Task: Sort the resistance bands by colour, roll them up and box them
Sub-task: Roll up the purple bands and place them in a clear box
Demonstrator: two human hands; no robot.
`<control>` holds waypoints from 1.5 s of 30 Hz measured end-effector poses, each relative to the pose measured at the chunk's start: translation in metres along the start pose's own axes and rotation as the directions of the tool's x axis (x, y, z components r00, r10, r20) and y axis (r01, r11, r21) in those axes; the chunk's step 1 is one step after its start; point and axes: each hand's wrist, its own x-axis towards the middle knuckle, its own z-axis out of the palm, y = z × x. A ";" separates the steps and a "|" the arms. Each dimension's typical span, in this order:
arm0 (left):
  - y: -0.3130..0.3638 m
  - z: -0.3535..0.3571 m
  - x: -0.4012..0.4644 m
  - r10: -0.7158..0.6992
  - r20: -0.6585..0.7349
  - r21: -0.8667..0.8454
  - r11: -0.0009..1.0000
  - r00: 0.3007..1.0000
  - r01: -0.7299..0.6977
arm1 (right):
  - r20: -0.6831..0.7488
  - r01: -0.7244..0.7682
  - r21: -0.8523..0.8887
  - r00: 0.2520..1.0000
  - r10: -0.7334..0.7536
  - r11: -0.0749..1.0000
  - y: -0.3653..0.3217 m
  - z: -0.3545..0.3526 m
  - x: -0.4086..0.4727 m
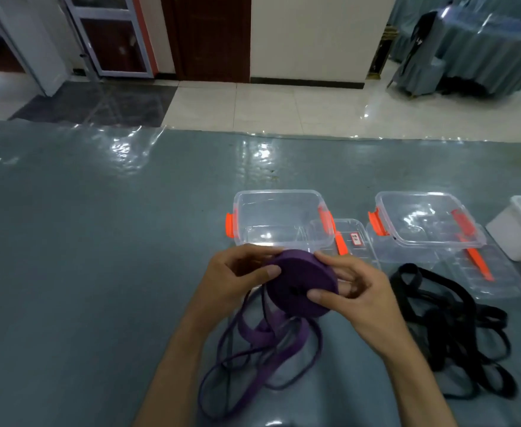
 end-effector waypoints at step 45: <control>0.001 -0.106 -0.122 -0.132 0.099 0.163 0.980 0.986 0.115 | 0.188 -0.162 -0.146 0.964 0.189 0.976 0.013 0.137 -0.086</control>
